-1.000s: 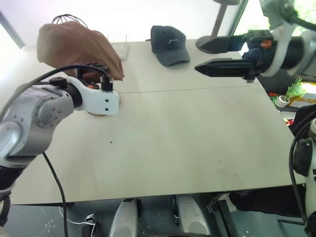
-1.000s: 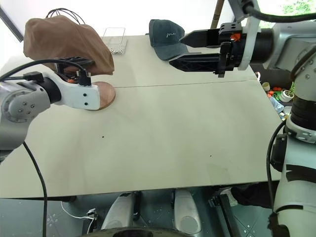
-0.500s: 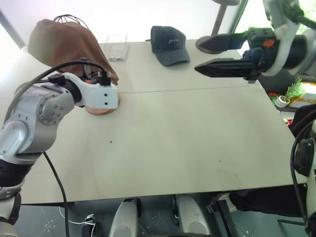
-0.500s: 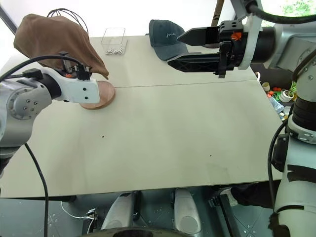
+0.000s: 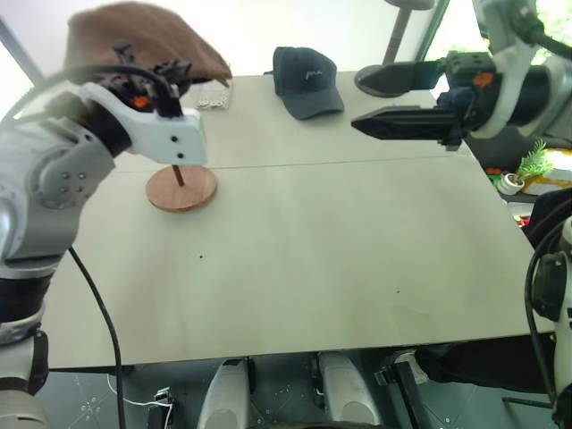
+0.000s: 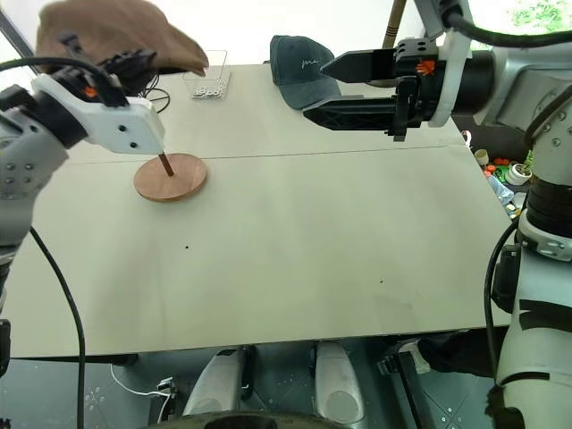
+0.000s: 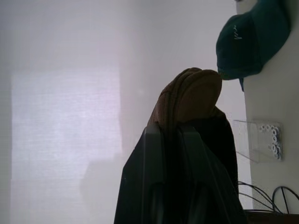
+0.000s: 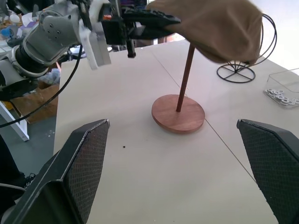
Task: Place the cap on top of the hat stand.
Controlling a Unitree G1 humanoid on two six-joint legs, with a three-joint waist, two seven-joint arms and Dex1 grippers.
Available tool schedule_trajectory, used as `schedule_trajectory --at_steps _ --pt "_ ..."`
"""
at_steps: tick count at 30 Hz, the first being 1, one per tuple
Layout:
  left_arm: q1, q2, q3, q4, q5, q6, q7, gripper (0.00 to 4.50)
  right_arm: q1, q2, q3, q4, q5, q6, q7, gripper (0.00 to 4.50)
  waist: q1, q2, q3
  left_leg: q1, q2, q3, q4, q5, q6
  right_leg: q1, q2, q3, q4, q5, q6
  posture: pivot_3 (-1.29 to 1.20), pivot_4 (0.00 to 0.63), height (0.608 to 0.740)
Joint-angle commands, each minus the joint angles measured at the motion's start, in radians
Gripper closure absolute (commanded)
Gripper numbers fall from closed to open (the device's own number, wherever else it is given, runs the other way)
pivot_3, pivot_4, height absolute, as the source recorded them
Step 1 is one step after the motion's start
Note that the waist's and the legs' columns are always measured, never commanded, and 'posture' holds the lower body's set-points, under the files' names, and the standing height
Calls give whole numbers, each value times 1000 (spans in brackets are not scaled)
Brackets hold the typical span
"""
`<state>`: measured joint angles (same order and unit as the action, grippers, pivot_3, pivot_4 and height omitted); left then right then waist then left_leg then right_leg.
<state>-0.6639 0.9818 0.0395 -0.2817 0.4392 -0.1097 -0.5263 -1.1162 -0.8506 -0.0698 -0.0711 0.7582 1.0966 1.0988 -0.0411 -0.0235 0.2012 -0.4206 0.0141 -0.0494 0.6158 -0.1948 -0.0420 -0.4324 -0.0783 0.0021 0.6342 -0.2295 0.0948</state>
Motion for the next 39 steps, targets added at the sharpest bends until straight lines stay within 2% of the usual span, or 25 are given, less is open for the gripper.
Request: schedule_trajectory --at_steps 1,6,9,13,18,26,32,36,39 --pt "20 41 123 43 -90 -142 35 4476 -18 -14 -7 7 -3 -25 9 0 -1 0 0 0 0 0 0 0 0 0 0 0 0 0 0 0 150 740" --pt "83 57 251 149 -288 -343 9 4476 -23 -23 12 17 -14 -34 23 0 1 0 0 0 0 0 0 0 0 0 0 0 0 0 0 0 150 740" --pt "136 79 327 272 -408 -566 -21 4476 -51 -34 14 32 -8 -32 47 0 2 0 0 0 0 1 0 0 0 0 -1 0 0 0 0 0 150 740" --pt "120 118 344 420 -487 -736 -51 4476 -78 -44 32 63 -30 -46 61 0 2 0 0 0 0 1 0 0 0 0 -1 0 0 0 -1 0 150 740" --pt "156 182 357 484 -578 -790 -119 4476 -93 -70 45 85 -52 -67 99 0 4 0 0 0 0 1 0 0 0 0 -1 0 0 0 -1 0 150 740" --pt "313 199 409 553 -646 -917 -196 4476 -150 -79 51 142 -68 -81 130 0 -3 1 0 1 1 3 -1 0 0 0 -1 0 0 0 -1 0 150 740" --pt "376 122 389 528 -594 -921 -149 4476 -178 -54 75 175 -87 -91 145 0 0 3 0 1 1 4 -1 0 0 -1 -2 1 0 1 -1 0 150 740" --pt "389 98 395 517 -557 -890 -131 2826 -194 -47 83 190 -90 -86 157 0 0 2 -1 1 1 5 -1 0 0 -1 -1 1 0 1 -1 0 150 740" --pt "400 83 407 479 -510 -843 -98 1309 -199 -36 83 201 -93 -85 153 0 0 2 -1 1 1 5 -1 0 0 -1 -2 1 0 1 -1 0 150 740"
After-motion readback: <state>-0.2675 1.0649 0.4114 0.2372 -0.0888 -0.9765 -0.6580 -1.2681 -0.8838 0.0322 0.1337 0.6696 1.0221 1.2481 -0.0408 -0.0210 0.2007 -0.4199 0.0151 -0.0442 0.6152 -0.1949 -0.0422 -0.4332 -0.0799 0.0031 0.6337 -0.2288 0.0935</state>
